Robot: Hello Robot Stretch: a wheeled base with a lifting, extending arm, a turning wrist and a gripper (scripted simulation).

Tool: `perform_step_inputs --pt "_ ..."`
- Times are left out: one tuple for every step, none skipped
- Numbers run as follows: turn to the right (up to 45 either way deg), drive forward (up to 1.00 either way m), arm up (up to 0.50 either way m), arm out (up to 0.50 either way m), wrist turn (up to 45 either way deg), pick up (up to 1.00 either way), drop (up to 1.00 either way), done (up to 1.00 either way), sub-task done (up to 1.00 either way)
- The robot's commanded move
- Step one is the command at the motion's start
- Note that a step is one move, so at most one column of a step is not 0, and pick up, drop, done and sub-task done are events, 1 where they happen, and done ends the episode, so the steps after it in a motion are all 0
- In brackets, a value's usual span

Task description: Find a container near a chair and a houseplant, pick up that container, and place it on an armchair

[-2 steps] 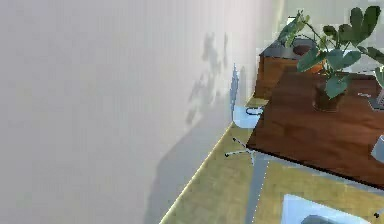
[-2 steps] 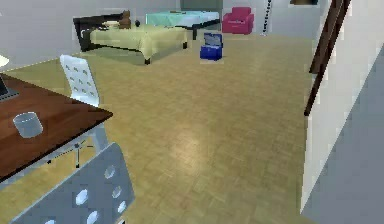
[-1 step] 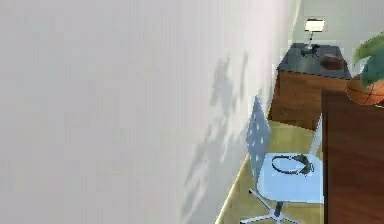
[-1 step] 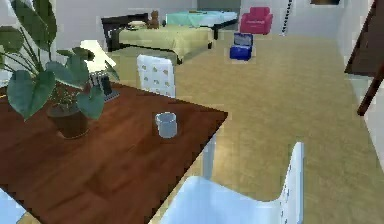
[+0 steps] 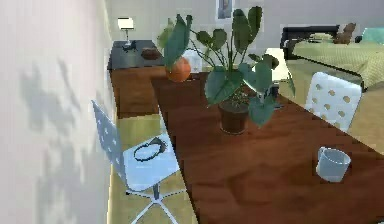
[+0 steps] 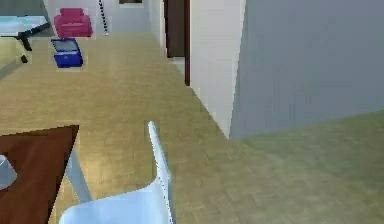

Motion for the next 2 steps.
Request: perform_step_inputs --pt "45.0 0.00 0.00 0.00 0.0 0.00 0.00 0.00 0.00" --pt "45.0 0.00 0.00 0.00 0.0 0.00 0.00 0.00 0.00"
